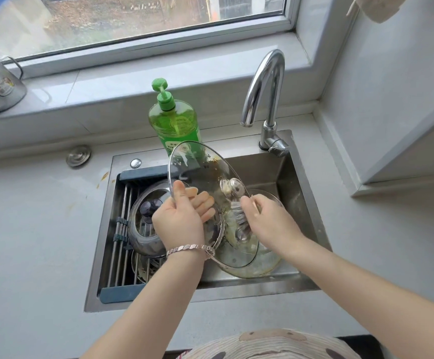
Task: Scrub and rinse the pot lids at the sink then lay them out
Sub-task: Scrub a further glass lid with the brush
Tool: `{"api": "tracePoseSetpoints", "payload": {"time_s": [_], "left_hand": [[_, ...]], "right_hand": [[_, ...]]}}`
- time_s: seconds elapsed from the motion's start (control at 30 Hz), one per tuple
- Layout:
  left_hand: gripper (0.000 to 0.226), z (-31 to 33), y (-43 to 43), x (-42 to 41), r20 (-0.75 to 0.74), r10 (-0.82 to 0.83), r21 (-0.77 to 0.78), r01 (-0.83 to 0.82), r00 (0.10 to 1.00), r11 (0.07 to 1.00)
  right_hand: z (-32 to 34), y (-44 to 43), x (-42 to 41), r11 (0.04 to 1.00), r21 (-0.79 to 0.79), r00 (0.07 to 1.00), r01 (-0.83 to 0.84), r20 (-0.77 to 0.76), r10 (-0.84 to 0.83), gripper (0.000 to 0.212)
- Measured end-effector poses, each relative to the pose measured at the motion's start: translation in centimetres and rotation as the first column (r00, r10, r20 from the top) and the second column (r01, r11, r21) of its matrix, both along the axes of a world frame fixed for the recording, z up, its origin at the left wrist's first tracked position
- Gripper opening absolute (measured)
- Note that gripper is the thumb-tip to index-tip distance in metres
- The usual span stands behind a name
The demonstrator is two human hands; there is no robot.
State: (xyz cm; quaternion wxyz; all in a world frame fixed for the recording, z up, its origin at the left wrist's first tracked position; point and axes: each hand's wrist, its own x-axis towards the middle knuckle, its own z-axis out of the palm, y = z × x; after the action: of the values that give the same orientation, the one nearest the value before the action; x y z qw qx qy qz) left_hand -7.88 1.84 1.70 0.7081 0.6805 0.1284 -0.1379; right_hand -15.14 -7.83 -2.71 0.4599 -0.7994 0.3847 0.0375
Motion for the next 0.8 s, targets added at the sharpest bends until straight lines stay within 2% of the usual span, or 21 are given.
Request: {"api": "tracePoseSetpoints", "payload": {"time_s": [0.1,0.17,0.23,0.27,0.3,0.37,0.43,0.47,0.5,0.6,0.63,0.67,0.73,0.8], "left_hand": [[0.037,0.0,0.4,0.7,-0.035,-0.047,-0.003,0.047,0.998,0.999],[0.036,0.1,0.8,0.8,-0.022,-0.125,0.010,0.126,0.992,0.992],[0.035,0.0,1.2,0.8,0.046,-0.220,0.079,0.216,0.974,0.973],[0.034,0.0,1.5,0.8,0.080,-0.278,0.122,0.268,0.957,0.956],[0.034,-0.1,1.7,0.8,0.095,-0.334,0.145,0.319,0.938,0.936],[0.034,0.0,2.1,0.7,0.076,-0.417,0.127,0.406,0.906,0.905],[0.035,0.1,2.3,0.6,0.052,-0.457,0.109,0.450,0.888,0.886],[0.034,0.1,2.4,0.5,0.048,-0.470,0.105,0.463,0.881,0.880],[0.034,0.1,2.4,0.4,0.047,-0.479,0.108,0.473,0.876,0.875],[0.031,0.0,2.7,0.7,0.066,-0.514,0.144,0.502,0.855,0.853],[0.031,0.0,2.9,0.9,0.073,-0.525,0.143,0.512,0.848,0.847],[0.031,0.1,3.1,0.9,0.078,-0.533,0.138,0.520,0.843,0.843],[0.037,0.2,3.3,0.8,0.103,-0.547,0.148,0.531,0.831,0.835],[0.038,0.2,3.3,0.5,0.134,-0.547,0.179,0.523,0.826,0.834]], "right_hand": [[1.2,-0.2,-0.9,0.994,-0.016,0.991,-0.112,0.072,0.113,0.055],[2.0,-0.5,-1.3,0.967,-0.121,0.963,-0.224,0.122,0.239,0.062],[2.8,-0.1,-1.5,0.888,-0.232,0.882,-0.397,0.171,0.439,0.066],[2.8,0.1,-1.4,0.871,-0.221,0.846,-0.439,0.223,0.484,0.064],[2.6,-0.1,-1.2,0.886,-0.177,0.835,-0.429,0.296,0.464,0.058],[1.4,-2.0,0.0,0.963,-0.085,0.876,-0.255,0.401,0.268,0.039],[0.6,-4.3,1.2,0.999,0.030,0.903,-0.016,0.429,0.002,0.009],[0.6,-4.4,1.6,0.999,0.034,0.906,0.031,0.422,-0.042,0.008],[0.9,-3.8,1.6,1.000,0.021,0.902,0.004,0.432,-0.012,0.011],[3.0,-0.3,1.1,0.960,-0.024,0.814,-0.279,0.525,0.250,0.019],[3.1,-0.4,1.3,0.956,-0.033,0.802,-0.292,0.536,0.264,0.024],[2.9,-1.3,1.8,0.974,-0.025,0.828,-0.227,0.522,0.207,0.027],[2.5,-4.1,3.0,1.000,0.006,0.893,0.018,0.450,-0.018,0.027],[2.4,-4.3,2.9,0.999,-0.004,0.891,0.047,0.451,-0.040,0.017]]}}
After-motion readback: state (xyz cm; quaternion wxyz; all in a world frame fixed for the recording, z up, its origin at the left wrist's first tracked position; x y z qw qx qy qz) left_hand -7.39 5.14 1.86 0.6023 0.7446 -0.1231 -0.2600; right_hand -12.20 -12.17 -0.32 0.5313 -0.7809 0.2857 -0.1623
